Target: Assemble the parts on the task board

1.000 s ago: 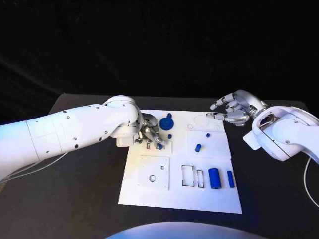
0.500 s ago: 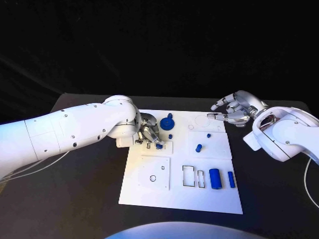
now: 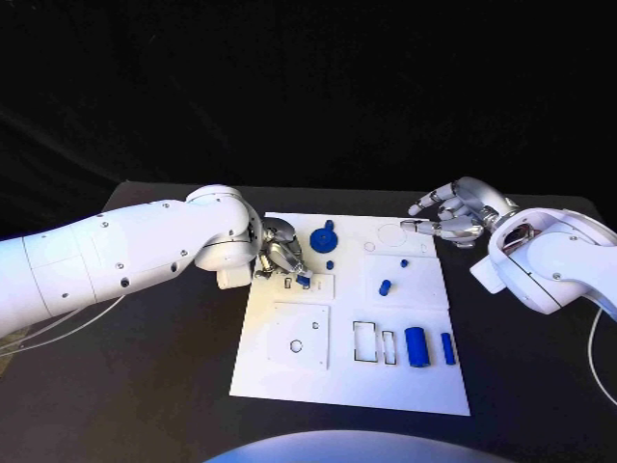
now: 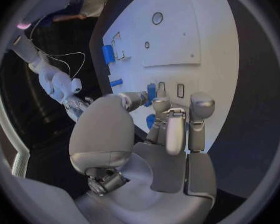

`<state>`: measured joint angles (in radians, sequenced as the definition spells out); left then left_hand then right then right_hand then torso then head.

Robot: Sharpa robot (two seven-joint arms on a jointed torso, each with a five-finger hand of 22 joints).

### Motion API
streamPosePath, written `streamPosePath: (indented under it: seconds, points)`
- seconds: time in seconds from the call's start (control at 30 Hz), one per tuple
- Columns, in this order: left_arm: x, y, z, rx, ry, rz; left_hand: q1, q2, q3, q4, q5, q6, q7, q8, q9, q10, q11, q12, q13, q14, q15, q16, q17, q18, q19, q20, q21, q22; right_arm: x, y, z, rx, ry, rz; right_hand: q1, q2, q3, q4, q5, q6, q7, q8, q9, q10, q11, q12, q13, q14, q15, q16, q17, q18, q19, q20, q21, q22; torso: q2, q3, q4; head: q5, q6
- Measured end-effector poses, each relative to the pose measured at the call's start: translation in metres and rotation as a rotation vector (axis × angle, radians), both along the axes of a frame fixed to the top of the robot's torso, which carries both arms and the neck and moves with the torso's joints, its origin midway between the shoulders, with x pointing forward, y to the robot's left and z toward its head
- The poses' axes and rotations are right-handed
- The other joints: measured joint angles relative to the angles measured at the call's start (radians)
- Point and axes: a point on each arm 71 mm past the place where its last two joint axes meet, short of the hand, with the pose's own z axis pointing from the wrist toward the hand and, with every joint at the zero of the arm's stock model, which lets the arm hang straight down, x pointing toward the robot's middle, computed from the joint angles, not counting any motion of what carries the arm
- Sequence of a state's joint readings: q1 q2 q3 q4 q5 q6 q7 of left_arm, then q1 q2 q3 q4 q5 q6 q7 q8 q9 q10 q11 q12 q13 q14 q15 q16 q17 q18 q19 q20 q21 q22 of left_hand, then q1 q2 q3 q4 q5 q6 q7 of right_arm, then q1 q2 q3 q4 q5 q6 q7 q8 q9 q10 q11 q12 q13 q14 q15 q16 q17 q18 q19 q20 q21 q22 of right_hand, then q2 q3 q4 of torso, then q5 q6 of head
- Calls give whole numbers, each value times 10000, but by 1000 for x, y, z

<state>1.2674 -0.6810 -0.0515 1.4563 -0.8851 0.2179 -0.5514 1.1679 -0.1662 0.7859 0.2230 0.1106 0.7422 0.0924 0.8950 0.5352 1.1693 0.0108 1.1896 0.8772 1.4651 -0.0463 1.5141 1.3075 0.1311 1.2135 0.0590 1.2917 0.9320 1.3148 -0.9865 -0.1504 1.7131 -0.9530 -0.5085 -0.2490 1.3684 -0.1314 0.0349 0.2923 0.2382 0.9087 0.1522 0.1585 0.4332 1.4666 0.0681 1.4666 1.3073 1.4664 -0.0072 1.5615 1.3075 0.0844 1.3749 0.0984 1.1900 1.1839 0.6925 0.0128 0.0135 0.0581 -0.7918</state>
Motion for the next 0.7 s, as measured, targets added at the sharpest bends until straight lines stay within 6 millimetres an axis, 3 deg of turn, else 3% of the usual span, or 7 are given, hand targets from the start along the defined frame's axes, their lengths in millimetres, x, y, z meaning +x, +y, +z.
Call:
streamPosePath:
  seconds: [0.33,0.7]
  points:
    - [-2,-10,1,281,-658,-244,-535,-222,135,-136,1011,144,-70,193,280,449,-125,242,308,1,-75,124,-1,0,270,-88,289,389,0,1,-2,23,64,-6,0,0,0,0,0,0,0,0,8,0,0,0,6,0,0,0,-1,0,-36,36,-36,-24,15,0,0,43,-59]
    - [-2,-18,-2,727,-1287,-485,-752,-359,109,-168,1764,342,-166,266,564,681,-217,301,406,0,-145,220,-1,1,430,-179,413,662,-1,1,-3,27,83,12,1,-1,0,0,0,0,0,0,7,0,0,0,8,0,0,0,-1,0,-36,36,-35,-24,17,-12,-21,68,-113]
